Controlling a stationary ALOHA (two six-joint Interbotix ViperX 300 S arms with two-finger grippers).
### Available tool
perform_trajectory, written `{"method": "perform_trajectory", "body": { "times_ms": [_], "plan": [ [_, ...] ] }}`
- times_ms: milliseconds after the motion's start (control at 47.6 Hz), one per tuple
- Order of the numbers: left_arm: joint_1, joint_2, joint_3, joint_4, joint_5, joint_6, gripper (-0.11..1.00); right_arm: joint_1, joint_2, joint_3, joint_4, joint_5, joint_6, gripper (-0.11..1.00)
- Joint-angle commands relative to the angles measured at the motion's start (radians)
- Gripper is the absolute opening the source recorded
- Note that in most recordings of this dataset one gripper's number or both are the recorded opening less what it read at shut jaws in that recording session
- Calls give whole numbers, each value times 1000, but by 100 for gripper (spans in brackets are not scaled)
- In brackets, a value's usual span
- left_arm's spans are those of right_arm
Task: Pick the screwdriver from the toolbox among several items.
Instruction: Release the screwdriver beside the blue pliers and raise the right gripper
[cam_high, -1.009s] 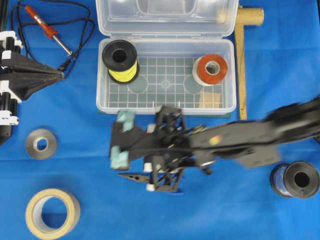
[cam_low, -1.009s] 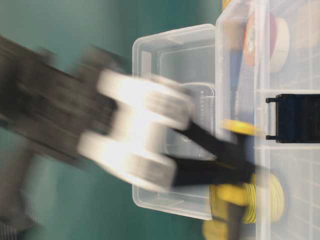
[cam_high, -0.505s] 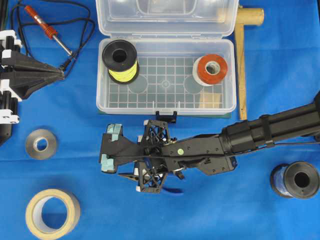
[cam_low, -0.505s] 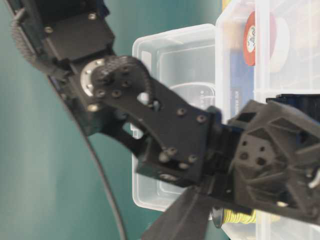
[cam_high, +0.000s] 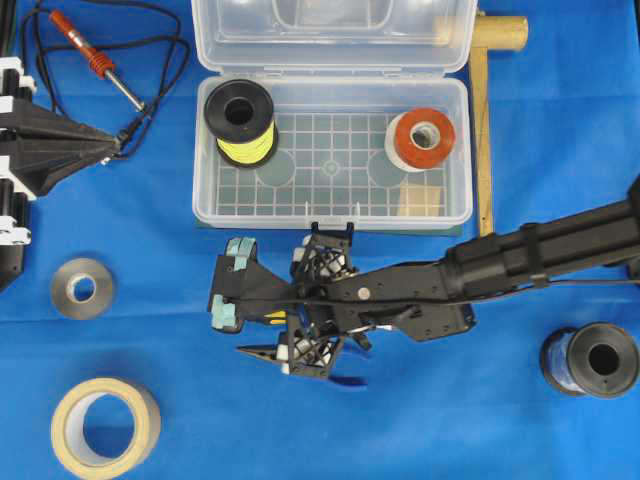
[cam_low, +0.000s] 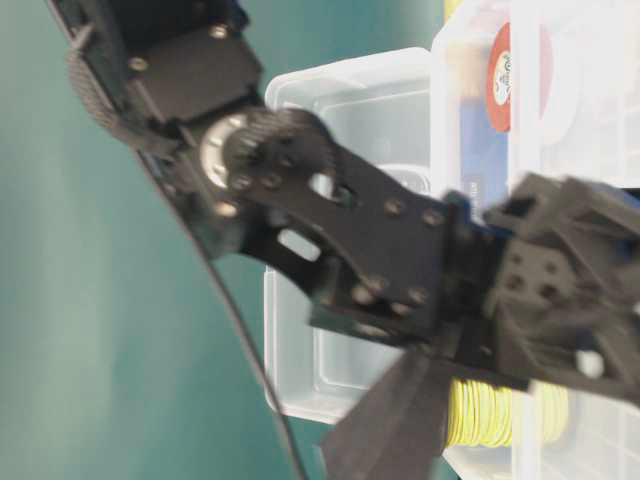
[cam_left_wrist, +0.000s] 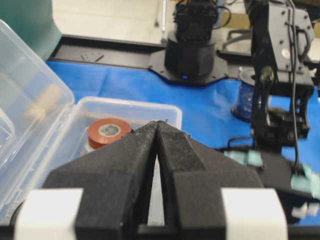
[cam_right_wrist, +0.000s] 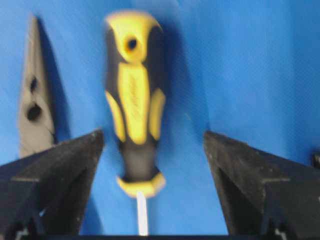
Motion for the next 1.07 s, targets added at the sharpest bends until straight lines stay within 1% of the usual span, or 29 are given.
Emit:
{"method": "perform_trajectory", "body": {
  "times_ms": [0, 63, 147, 294, 378, 399, 526, 589, 820, 967, 1051],
  "plan": [
    [3, -6, -11, -2, 11, 2, 0, -3, -120, -3, -21, 40, 0, 77],
    [3, -12, -9, -2, 21, 0, 0, 0, -183, 14, -37, 66, 0, 75],
    [2, -18, -9, -2, 32, 0, 0, 6, -281, 52, -64, 81, 0, 75],
    [3, -23, -8, -2, 37, 0, 0, 21, -477, 184, -141, 74, 6, 75],
    [3, -23, -6, -2, 35, -2, 0, 28, -589, 288, -181, 43, 8, 75],
    [3, -23, -6, -2, 35, -2, 0, 28, -632, 330, -192, 26, 9, 75],
    [3, -23, -5, -2, 31, 0, 0, 28, -805, 509, -229, -72, 28, 75],
    [3, -23, -5, -2, 31, 0, 0, 28, -920, 611, -247, -130, 40, 75],
    [3, -21, 2, -2, 29, 0, 0, 28, -1270, 917, -288, -261, 69, 75],
    [3, -23, 3, -2, 25, 0, 0, 28, -1431, 1065, -299, -310, 69, 75],
    [3, -23, 6, -2, 20, 0, 0, 25, -1494, 1123, -307, -330, 69, 75]
  ]
}}
